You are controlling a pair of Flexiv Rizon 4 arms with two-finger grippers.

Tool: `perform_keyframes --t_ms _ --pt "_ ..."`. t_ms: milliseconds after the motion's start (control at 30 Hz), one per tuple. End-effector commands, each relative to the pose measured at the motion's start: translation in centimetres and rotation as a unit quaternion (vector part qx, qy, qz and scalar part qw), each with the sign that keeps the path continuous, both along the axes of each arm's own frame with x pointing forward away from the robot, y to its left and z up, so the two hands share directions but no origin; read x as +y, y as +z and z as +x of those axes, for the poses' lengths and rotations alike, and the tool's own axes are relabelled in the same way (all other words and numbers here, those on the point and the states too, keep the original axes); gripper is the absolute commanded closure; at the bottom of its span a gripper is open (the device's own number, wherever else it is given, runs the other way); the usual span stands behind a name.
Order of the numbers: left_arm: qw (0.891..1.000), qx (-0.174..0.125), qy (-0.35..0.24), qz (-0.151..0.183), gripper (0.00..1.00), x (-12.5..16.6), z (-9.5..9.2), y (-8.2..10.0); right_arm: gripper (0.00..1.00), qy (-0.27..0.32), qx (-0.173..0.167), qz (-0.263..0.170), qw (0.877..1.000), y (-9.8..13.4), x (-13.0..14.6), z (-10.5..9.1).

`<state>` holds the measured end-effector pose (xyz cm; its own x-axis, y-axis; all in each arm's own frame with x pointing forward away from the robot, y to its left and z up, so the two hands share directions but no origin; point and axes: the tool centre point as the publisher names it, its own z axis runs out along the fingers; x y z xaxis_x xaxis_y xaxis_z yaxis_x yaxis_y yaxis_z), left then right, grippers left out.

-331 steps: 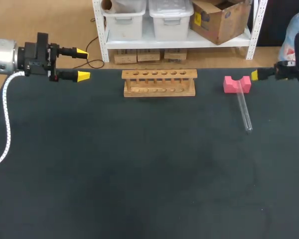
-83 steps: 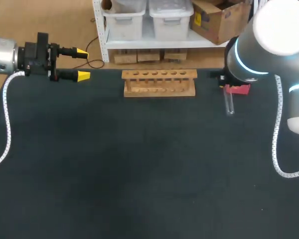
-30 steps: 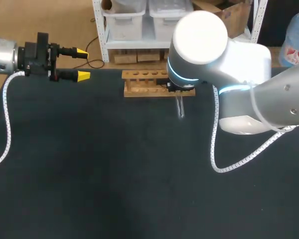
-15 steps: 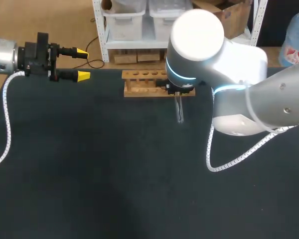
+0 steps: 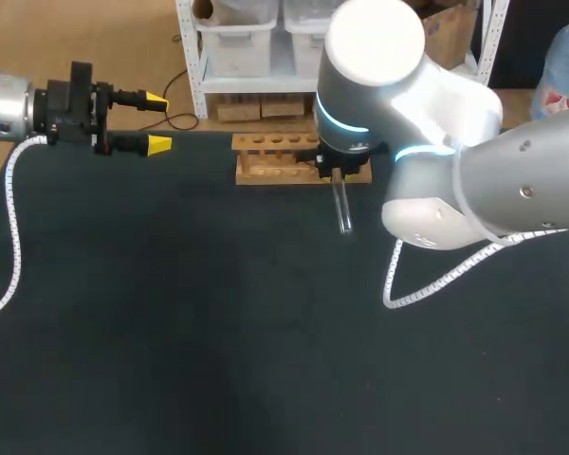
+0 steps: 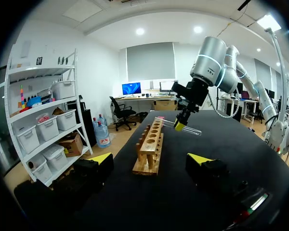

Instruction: Grasp the test tube, adjust it, and insert it.

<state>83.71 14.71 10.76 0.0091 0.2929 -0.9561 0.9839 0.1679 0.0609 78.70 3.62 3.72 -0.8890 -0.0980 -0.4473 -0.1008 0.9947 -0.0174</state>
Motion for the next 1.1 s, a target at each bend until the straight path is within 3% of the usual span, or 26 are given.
perform_keyframes --t_ms 33,300,600,1100 --pt "1.0 0.0 -0.001 0.0 0.0 0.0 0.0 -0.1 1.0 0.0 0.018 -0.003 1.0 -0.2 0.2 0.6" --pt "1.0 0.0 -0.001 0.0 0.0 0.0 0.0 -0.1 1.0 0.002 0.026 -0.004 1.0 -0.6 0.4 0.7" --pt "1.0 0.0 -0.001 0.0 0.0 0.0 0.0 -0.1 1.0 -0.013 0.001 0.005 1.0 1.9 -0.3 0.1" --pt "1.0 0.0 -0.001 0.0 0.0 0.0 0.0 -0.1 1.0 -0.015 -0.007 -0.009 1.0 1.9 -0.7 3.4"
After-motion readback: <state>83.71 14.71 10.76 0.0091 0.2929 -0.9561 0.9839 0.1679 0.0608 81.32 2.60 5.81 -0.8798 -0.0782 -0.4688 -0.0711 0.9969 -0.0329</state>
